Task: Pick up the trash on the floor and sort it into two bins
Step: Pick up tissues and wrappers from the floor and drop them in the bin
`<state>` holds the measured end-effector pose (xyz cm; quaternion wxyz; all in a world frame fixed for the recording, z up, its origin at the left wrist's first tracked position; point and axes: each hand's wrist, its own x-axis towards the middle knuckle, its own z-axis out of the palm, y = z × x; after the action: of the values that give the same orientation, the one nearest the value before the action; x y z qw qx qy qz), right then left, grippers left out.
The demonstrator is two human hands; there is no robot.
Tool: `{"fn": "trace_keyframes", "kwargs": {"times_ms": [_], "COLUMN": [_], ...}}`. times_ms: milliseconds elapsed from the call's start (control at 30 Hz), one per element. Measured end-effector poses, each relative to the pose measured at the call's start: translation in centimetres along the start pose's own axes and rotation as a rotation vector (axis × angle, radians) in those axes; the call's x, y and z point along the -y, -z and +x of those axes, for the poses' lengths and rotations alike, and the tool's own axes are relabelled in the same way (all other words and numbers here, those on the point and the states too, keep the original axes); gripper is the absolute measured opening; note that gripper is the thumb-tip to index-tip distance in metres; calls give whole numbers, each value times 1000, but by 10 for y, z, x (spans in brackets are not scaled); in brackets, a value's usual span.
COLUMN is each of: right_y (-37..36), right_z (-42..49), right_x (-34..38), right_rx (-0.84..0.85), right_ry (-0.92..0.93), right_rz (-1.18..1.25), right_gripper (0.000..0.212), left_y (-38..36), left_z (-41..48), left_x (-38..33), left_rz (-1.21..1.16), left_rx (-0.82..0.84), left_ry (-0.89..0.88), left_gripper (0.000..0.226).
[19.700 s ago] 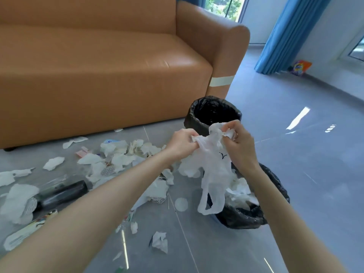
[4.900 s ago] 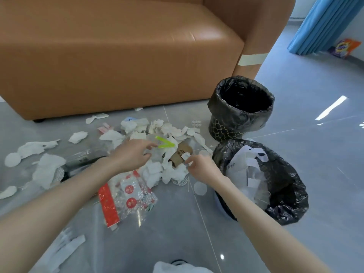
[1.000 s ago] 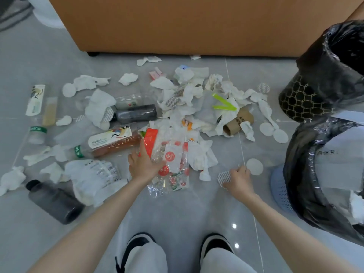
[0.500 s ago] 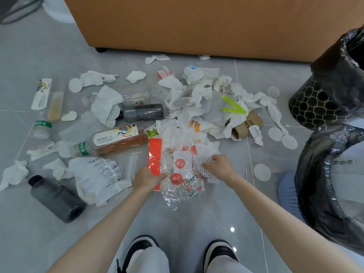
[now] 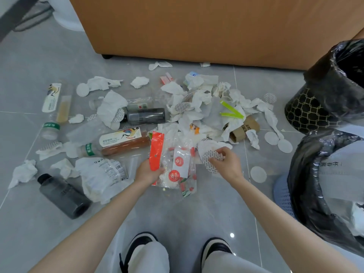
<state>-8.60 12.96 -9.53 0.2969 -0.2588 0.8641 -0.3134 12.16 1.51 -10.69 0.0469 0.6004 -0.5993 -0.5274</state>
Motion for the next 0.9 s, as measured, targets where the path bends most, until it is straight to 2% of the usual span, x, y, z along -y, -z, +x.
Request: {"fn": "trace_keyframes", "kwargs": {"times_ms": [167, 300, 500, 667, 800, 900], "right_y": [45, 88, 163, 229, 274, 294], "right_z": [-19, -40, -67, -93, -116, -131], "right_x": [45, 80, 110, 102, 72, 41], "right_rx": [-85, -171, -326, -479, -628, -678], "right_ry": [123, 214, 281, 260, 160, 54], "right_rz": [122, 176, 266, 295, 355, 289], "right_gripper": [22, 22, 20, 17, 19, 17], "left_y": [22, 37, 40, 14, -25, -59], "left_z": [-21, -42, -78, -111, -142, -157], "left_x": [-46, -96, -180, -250, -293, -314], "left_rz": [-17, -37, -69, -1, 32, 7], "left_rx": [-1, 11, 50, 112, 214, 299], "left_ry": [-141, -246, -414, -551, -626, -613], "left_gripper": [24, 19, 17, 20, 14, 13]}}
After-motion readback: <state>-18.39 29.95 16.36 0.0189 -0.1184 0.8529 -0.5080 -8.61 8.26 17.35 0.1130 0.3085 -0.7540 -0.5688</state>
